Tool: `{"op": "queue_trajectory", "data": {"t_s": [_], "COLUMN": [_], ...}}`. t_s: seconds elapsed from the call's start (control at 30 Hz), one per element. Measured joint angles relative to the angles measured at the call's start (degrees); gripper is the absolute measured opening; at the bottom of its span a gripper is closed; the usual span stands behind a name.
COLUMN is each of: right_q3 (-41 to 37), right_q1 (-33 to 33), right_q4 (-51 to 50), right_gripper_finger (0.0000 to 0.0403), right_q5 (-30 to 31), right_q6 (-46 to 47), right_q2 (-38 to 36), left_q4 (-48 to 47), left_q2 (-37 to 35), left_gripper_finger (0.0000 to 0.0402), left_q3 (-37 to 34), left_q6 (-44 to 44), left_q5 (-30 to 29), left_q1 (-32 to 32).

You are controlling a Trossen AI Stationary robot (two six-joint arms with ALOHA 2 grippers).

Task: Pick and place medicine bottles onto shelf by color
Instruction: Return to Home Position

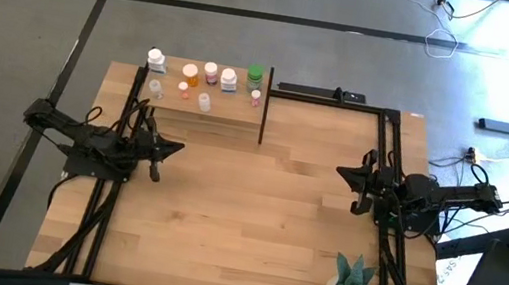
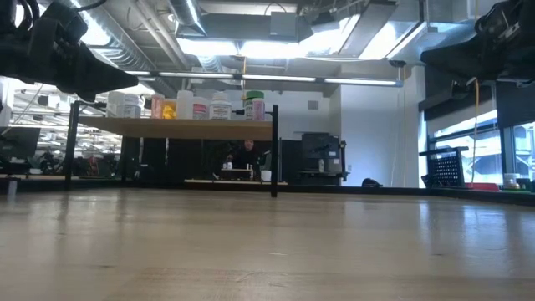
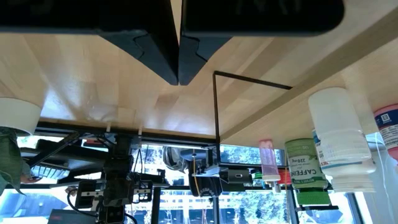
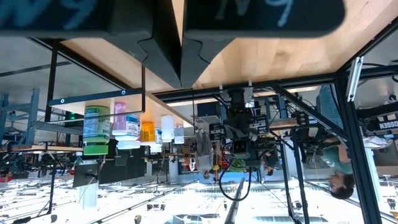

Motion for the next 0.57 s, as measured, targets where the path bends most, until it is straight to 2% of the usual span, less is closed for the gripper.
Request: {"op": "queue_trajectory", "data": {"t_s": [0.57], "right_q3": [0.0], "right_q1": [0.0], "right_q4": [0.0], "right_gripper_finger": [0.0011], "right_q5": [-0.01], "right_q6": [0.0], "right_q2": [0.0], "left_q4": [0.0], "left_q2": [0.0], "left_gripper_finger": [0.0], "left_q3": [0.0], "left_q6": [0.0], "left_q5": [0.0], "left_q1": [0.02]}}
